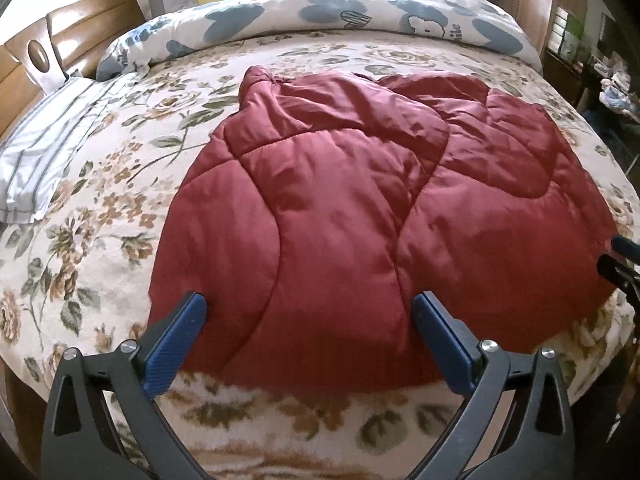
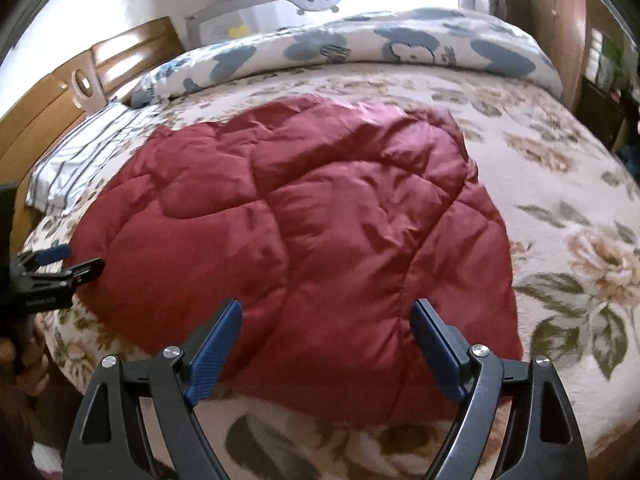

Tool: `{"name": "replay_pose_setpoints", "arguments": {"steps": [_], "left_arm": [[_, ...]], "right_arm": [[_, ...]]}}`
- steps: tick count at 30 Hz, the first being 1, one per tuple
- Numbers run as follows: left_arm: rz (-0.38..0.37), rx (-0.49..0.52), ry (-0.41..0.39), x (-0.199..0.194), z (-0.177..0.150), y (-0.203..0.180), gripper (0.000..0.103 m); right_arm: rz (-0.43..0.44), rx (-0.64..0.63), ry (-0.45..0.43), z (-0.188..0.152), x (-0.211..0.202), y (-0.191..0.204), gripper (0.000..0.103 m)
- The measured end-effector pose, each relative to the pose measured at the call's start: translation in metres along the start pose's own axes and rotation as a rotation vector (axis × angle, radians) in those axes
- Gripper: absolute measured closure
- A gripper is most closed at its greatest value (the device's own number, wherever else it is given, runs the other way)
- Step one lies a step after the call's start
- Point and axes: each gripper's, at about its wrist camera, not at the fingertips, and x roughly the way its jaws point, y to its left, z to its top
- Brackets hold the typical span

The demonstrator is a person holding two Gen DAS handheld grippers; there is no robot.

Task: Fold large clothes

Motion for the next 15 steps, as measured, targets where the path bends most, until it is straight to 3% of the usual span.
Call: {"name": "replay_pose_setpoints", "arguments": {"steps": [5, 12, 15], "left_arm": [[-0.001, 0.054, 0.010, -0.018, -0.019, -0.007, 0.000], [0.005, 0.145, -0.009, -0.062, -0.034, -0.017, 0.000], [-0.019, 0.134, -0.049, -0.081, -0.033, -0.019, 0.000]], "right_arm": [[0.005, -0.088, -0.017, -0.006, -0.027, 0.020, 0.015], [0.050, -0.169, 0.028, -0.016, -0.061, 0.043, 0.015], [0.072, -0.168, 0.019, -0.020, -0.075, 0.048, 0.002]]}}
